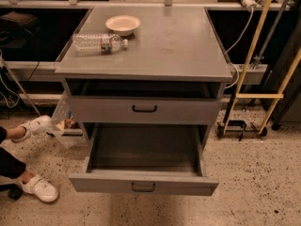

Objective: Open middle drawer

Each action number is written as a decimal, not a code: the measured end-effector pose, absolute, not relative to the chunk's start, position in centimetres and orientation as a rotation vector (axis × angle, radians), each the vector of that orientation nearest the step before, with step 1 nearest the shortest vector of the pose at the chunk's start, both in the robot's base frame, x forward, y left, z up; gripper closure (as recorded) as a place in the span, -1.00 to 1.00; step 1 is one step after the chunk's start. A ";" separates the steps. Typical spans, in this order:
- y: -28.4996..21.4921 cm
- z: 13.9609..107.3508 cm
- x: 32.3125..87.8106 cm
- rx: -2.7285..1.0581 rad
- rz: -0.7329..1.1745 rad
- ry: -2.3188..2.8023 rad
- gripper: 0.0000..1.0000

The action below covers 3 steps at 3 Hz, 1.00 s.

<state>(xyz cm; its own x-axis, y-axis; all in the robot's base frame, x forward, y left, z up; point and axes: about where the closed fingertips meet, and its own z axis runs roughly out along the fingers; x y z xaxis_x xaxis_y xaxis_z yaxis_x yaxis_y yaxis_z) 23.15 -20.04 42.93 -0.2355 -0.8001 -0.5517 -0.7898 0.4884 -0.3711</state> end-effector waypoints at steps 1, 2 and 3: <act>-20.0 42.9 23.1 -1.306 -0.019 2.030 -1.00; -20.0 42.9 23.1 -1.307 -0.019 2.030 -1.00; -19.6 44.2 25.6 -1.376 -0.056 2.011 -1.00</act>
Offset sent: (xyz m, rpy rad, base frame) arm 0.0000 0.0000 0.0000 0.0000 0.0000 0.0000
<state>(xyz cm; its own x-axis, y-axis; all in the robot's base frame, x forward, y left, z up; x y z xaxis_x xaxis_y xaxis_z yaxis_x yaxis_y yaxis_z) 25.61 -19.61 44.19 -0.2002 -0.8357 -0.5114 -0.8061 0.4372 -0.3989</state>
